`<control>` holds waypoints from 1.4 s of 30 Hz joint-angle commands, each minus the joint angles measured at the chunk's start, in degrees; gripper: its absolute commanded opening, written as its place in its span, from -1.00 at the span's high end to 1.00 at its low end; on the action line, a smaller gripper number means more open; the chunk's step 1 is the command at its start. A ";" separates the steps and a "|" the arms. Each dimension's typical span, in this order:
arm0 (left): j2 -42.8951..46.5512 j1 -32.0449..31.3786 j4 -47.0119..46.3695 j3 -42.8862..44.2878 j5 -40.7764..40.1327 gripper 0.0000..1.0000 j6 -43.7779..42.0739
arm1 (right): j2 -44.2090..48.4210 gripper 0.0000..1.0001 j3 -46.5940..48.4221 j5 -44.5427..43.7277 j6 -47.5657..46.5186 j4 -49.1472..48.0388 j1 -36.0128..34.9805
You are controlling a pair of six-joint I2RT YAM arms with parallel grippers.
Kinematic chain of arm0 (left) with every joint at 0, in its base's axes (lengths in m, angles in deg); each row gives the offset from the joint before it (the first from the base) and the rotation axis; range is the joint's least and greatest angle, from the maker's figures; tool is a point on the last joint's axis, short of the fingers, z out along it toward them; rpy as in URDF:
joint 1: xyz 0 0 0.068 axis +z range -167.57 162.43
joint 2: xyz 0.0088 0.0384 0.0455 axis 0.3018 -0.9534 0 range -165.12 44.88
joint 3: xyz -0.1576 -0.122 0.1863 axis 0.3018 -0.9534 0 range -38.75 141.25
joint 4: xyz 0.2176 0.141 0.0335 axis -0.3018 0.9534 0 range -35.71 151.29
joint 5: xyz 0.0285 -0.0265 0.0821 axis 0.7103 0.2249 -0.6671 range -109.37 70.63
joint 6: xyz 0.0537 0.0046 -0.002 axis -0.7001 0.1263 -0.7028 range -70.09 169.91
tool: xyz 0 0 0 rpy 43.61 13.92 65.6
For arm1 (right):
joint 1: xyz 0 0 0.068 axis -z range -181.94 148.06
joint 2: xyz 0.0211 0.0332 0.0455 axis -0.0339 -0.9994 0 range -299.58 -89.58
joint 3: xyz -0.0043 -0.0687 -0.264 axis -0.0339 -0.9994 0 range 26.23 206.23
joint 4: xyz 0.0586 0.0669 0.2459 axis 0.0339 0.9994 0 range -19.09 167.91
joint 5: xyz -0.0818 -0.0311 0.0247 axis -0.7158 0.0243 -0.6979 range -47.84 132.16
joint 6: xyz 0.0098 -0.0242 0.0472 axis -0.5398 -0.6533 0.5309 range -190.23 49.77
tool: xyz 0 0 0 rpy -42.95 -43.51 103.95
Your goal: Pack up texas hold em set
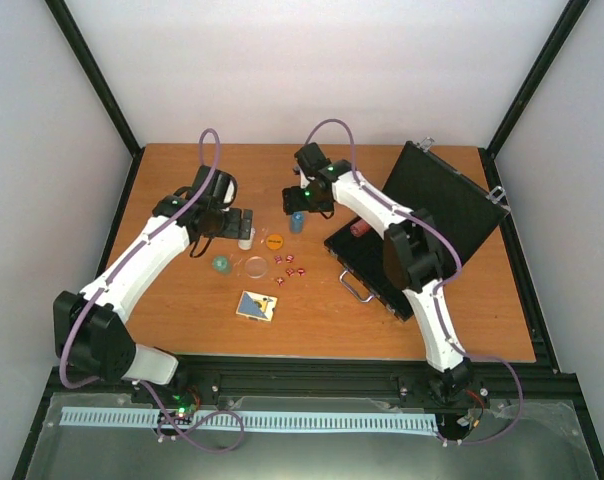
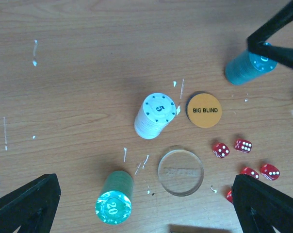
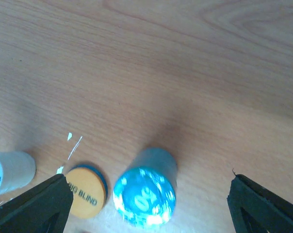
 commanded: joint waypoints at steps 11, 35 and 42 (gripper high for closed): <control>2.68 -0.23 -1.01 -0.52 -3.79 -0.99 1.17 | -10.79 -0.54 11.70 1.72 -6.20 8.36 -0.91; 2.82 -0.22 -1.36 -1.31 -3.54 -0.99 0.39 | 2.68 0.41 -0.21 9.07 -3.91 3.76 1.16; 3.10 -0.23 -1.53 -2.54 -3.19 -0.99 0.52 | 14.78 0.42 -8.63 8.38 -3.12 6.13 6.60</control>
